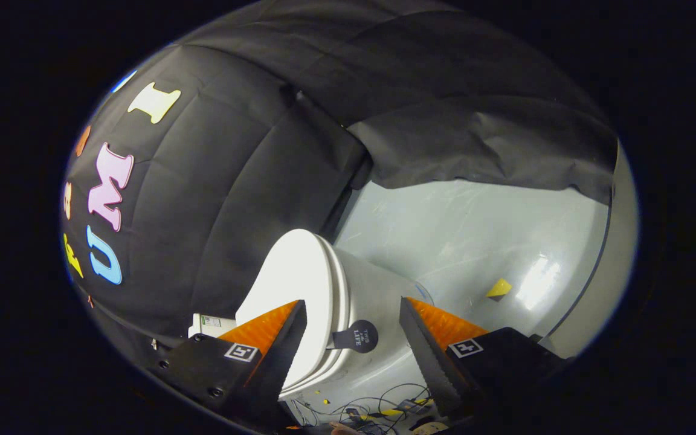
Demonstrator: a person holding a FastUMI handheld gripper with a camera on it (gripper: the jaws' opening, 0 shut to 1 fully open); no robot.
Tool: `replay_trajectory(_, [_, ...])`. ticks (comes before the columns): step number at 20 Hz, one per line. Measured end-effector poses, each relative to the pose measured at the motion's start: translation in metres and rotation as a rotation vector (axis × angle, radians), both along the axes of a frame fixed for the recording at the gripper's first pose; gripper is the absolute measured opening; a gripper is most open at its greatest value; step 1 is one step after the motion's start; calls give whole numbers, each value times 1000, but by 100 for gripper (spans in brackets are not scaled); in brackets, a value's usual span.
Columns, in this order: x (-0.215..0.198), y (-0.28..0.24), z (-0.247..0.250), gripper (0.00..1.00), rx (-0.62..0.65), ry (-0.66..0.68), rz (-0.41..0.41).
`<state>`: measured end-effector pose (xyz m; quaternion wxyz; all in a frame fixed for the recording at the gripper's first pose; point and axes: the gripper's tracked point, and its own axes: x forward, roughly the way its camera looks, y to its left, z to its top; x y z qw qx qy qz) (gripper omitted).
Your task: Open the toilet lid.
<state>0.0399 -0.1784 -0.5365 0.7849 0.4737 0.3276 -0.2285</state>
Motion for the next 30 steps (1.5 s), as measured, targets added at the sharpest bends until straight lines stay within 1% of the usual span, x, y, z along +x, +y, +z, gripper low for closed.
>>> replay_trajectory(3, [-1,10,-22,98,52,24,-2])
replay_trajectory(8, [3,25,-50,98,105,60,25])
replay_trajectory(10, [6,27,-54,98,136,45,17])
replay_trajectory(13, [9,30,-65,97,194,29,-17])
replay_trajectory(14, [9,33,-69,85,210,36,-15])
replay_trajectory(15, [12,36,-72,81,226,36,-1])
replay_trajectory(18, [19,39,-69,53,262,0,17])
replay_trajectory(20, [21,39,-68,53,288,-21,20])
replay_trajectory(21, [33,43,-74,53,287,-41,-8])
replay_trajectory(22, [23,43,-69,41,309,-38,8])
replay_trajectory(23, [21,38,-67,30,298,-48,3])
replay_trajectory(24, [24,40,-62,30,309,-73,25])
replay_trajectory(25, [29,36,-62,23,299,-93,-25])
replay_trajectory(26, [25,37,-57,16,315,-87,5])
replay_trajectory(27, [24,32,-56,9,304,-99,-14])
replay_trajectory(30, [26,36,-55,9,299,-90,12])
